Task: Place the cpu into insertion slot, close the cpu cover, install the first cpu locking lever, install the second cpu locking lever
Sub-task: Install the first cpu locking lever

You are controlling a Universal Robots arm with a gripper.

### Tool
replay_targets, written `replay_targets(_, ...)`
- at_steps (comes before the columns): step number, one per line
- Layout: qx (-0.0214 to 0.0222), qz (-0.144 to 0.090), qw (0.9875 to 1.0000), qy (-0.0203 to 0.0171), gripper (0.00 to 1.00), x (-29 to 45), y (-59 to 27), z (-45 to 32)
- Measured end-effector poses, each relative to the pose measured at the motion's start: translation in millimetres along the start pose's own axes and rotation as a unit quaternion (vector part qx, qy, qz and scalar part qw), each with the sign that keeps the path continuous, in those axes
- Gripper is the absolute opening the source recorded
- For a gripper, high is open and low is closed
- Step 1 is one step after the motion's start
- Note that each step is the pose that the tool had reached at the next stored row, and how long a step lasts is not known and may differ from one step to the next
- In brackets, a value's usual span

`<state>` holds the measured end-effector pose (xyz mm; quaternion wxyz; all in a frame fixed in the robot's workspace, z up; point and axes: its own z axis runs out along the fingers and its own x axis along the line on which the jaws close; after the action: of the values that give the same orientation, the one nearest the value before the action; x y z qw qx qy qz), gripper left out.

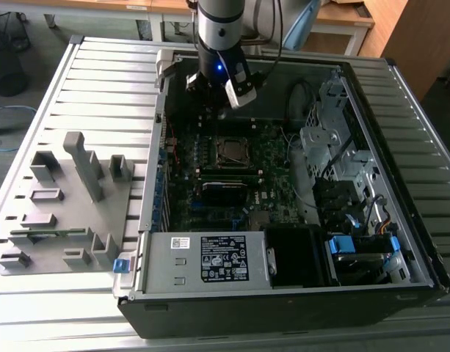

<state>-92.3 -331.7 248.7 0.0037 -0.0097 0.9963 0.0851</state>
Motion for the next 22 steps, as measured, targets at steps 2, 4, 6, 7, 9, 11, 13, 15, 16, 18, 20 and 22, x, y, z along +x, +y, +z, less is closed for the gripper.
replay_targets(2, 0.0000, 0.000, 1.0000, 0.0000, 0.10, -4.9, -0.1, 0.1)
replay_targets(4, 0.0000, 0.000, 1.0000, 0.0001, 0.10, -9.0, -0.2, 0.1)
replay_targets(6, 0.0000, 0.000, 1.0000, 0.0001, 0.10, -9.9, -0.3, 0.0)
replay_targets(7, 0.0000, 0.000, 1.0000, 0.0000, 0.10, -9.9, -0.2, 0.1)
replay_targets(9, -0.0001, 0.000, 1.0000, 0.0000, 0.10, -10.0, -0.2, 0.1)
replay_targets(11, 0.0000, 0.000, 1.0000, 0.0001, 0.10, -11.7, -0.1, 0.5)
replay_targets(13, 0.0000, 0.000, 1.0000, 0.0001, 0.10, -14.8, 0.0, 1.6)
replay_targets(15, 0.0000, 0.000, 1.0000, 0.0001, 0.10, -18.8, -0.1, 2.6)
replay_targets(16, 0.0000, 0.000, 1.0000, 0.0002, 0.10, -21.2, -0.1, 3.1)
replay_targets(18, 0.0001, 0.000, 1.0000, 0.0001, 0.10, -25.8, -0.1, 4.0)
replay_targets(20, 0.0001, 0.001, 1.0000, 0.0000, 0.10, -28.4, 0.2, 4.9)
replay_targets(22, 0.0002, 0.005, 1.0000, -0.0007, 0.10, -29.9, 0.1, 5.7)
